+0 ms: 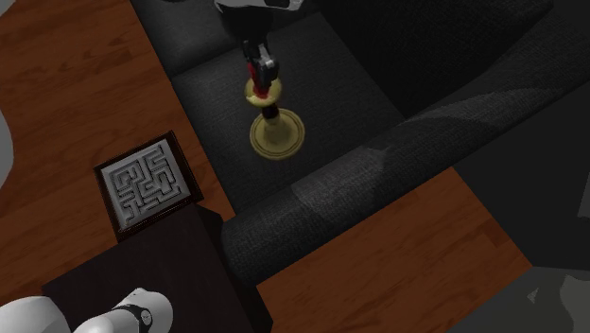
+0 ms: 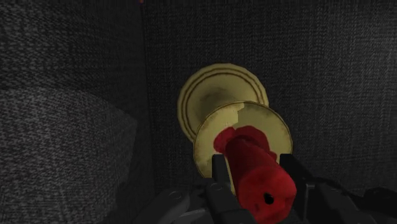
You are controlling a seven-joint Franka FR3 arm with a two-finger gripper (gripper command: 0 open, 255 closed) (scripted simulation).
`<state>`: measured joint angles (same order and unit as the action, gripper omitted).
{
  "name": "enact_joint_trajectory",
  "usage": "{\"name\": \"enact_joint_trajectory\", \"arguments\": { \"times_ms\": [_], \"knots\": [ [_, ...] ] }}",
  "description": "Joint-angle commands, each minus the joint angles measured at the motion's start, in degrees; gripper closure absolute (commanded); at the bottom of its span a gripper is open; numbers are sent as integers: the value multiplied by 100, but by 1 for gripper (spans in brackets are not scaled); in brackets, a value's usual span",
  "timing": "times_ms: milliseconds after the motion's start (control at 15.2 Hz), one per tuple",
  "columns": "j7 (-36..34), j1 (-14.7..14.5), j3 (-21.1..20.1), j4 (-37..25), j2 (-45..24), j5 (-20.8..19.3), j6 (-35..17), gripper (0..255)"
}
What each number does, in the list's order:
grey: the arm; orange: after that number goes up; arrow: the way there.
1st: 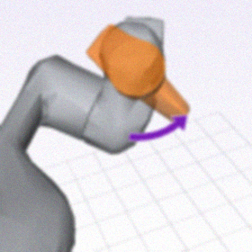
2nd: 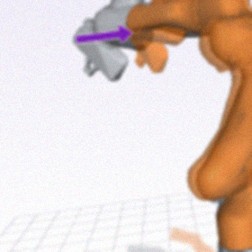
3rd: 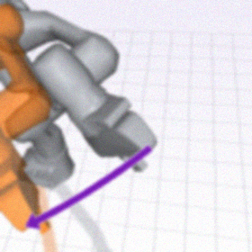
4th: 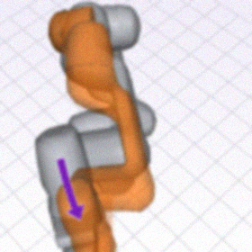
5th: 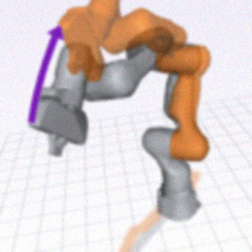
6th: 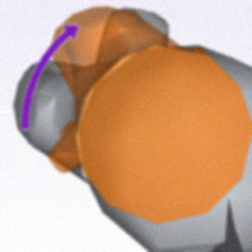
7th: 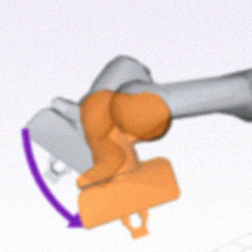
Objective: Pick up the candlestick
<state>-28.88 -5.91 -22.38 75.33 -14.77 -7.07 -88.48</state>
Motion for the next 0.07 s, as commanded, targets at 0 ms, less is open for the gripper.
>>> {"name": "enact_joint_trajectory", "arguments": {
  "times_ms": [0],
  "knots": [
    [8, -1, 2, -61, -9, -4, 47, 255]
  ]
}}
